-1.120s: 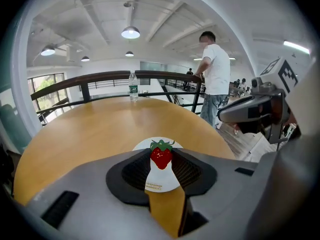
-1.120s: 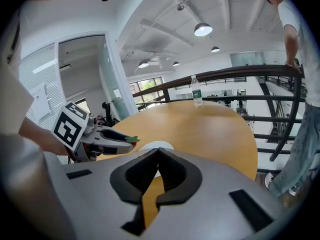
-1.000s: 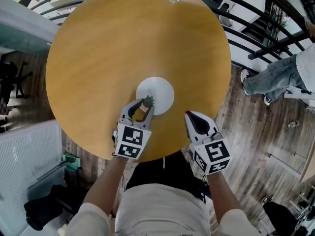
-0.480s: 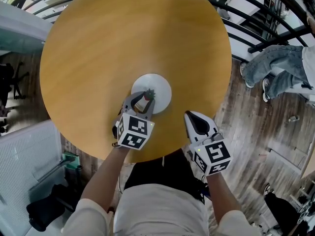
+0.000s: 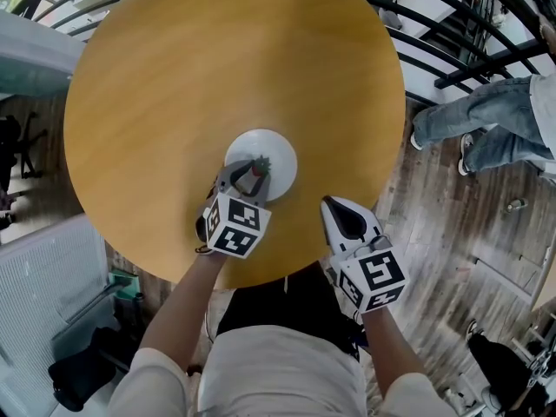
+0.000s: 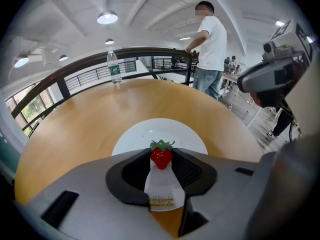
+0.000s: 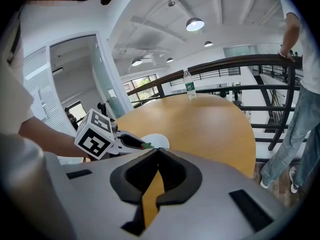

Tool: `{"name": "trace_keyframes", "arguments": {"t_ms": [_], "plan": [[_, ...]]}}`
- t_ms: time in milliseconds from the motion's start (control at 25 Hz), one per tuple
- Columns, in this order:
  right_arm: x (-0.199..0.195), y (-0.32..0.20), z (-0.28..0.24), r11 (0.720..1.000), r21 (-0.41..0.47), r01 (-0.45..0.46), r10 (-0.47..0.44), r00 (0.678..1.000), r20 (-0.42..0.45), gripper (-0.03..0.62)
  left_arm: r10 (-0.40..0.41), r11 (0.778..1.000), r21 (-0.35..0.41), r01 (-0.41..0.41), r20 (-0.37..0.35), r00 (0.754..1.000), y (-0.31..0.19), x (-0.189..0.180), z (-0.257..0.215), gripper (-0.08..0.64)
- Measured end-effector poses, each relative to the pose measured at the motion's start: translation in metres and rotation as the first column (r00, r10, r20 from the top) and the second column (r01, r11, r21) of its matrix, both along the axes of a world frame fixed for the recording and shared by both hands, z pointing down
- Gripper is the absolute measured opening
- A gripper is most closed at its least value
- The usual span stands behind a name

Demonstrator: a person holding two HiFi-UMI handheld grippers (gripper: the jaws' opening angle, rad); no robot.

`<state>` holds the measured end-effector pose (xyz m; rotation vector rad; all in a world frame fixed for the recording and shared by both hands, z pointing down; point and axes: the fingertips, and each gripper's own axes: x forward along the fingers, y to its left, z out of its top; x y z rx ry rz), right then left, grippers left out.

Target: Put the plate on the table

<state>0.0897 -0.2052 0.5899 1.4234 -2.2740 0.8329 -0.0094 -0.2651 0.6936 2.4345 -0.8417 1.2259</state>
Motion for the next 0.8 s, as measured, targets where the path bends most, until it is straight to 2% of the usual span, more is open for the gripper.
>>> {"name": "trace_keyframes", "arguments": {"t_ms": [320, 440, 600, 680, 800], "plan": [[-0.001, 0.001, -0.001, 1.000, -0.001, 0.005, -0.005, 1.000, 0.001, 0.020, 0.025, 1.000, -0.006, -0.025, 0.012, 1.000, 0.001, 0.002, 0.000, 0.150], [0.000, 0.001, -0.002, 1.000, 0.001, 0.006, -0.006, 1.000, -0.001, 0.020, 0.028, 0.999, -0.018, -0.028, 0.007, 1.000, 0.002, 0.003, 0.001, 0.183], [0.000, 0.002, -0.008, 1.000, 0.012, 0.011, -0.011, 1.000, -0.007, 0.020, 0.020, 1.000, -0.005, -0.020, 0.001, 1.000, 0.004, 0.000, -0.005, 0.192], [0.000, 0.004, -0.013, 1.000, 0.019, 0.013, -0.013, 1.000, -0.012, 0.020, 0.003, 1.000, 0.004, -0.003, -0.010, 1.000, 0.006, -0.003, -0.014, 0.190], [-0.002, 0.010, -0.024, 0.999, 0.030, 0.021, -0.020, 1.000, -0.020, 0.020, -0.043, 0.999, 0.015, 0.044, -0.067, 0.997, 0.012, -0.009, -0.037, 0.190]]}}
